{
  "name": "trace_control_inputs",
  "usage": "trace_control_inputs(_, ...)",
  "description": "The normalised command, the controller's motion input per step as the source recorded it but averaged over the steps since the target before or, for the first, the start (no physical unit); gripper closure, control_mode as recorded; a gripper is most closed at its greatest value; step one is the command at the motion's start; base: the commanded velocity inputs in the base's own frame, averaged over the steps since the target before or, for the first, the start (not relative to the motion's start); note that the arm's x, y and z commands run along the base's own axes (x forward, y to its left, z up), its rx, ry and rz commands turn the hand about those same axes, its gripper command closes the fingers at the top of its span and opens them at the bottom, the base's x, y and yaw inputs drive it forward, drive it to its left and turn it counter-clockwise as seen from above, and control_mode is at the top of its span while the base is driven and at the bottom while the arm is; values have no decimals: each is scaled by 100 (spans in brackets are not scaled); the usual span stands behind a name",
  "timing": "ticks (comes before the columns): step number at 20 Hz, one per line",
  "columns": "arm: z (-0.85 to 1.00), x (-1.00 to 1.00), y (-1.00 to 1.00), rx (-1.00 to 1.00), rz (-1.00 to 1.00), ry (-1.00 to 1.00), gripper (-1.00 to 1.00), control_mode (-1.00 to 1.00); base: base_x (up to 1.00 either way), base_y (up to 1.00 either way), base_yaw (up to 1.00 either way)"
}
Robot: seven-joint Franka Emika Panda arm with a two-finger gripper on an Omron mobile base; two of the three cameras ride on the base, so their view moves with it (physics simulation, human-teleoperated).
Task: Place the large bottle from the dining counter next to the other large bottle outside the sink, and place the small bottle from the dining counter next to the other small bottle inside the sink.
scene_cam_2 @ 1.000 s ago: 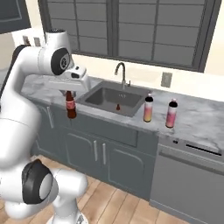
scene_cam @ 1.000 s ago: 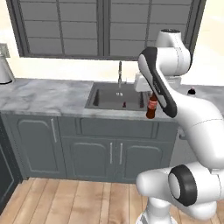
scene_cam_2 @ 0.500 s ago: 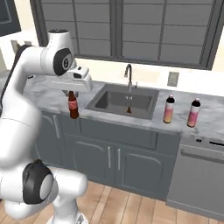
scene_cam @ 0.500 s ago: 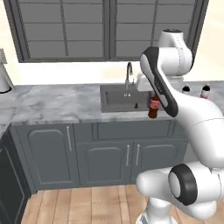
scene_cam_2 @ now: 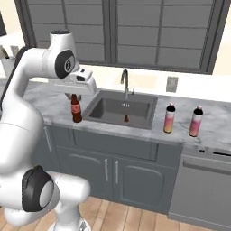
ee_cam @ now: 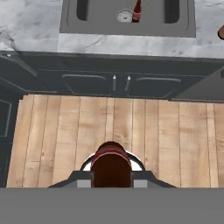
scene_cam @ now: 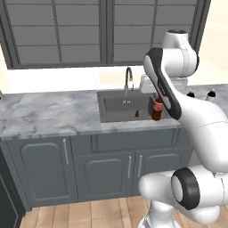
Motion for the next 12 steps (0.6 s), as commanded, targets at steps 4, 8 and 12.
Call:
trace_control_inputs(4,0,0,0,0,0,0,100,100,58,4,-15)
trace_control_inputs(8,0,0,0,0,0,0,100,100,43,14,-15)
trace_control_inputs(12,0,0,0,0,0,0,100,100,39,13,-15)
